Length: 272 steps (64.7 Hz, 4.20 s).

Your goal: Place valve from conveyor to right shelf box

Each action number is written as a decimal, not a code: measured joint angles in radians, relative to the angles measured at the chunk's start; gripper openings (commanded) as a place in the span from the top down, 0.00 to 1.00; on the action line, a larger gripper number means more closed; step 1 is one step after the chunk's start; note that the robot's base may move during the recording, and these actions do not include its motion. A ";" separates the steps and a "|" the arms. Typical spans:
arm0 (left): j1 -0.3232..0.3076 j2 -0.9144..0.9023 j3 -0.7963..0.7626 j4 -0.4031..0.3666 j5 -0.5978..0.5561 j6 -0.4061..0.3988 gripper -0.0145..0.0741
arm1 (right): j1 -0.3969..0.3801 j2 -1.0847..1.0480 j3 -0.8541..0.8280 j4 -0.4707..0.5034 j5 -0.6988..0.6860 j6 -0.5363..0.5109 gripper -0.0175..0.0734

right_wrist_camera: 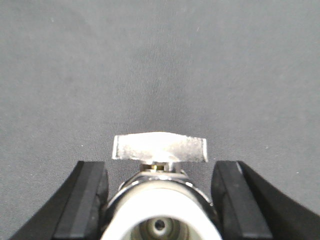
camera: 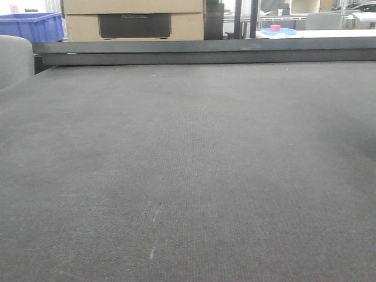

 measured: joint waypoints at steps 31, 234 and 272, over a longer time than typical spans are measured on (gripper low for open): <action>0.000 -0.273 0.112 0.000 -0.088 0.000 0.96 | 0.075 -0.309 0.151 -0.002 -0.090 0.000 0.98; 0.000 -0.279 0.112 0.002 -0.094 -0.002 0.96 | 0.082 -0.363 0.153 -0.002 -0.174 0.000 0.98; 0.000 -0.279 0.112 0.002 -0.094 -0.002 0.96 | 0.082 -0.363 0.153 -0.002 -0.174 0.000 0.98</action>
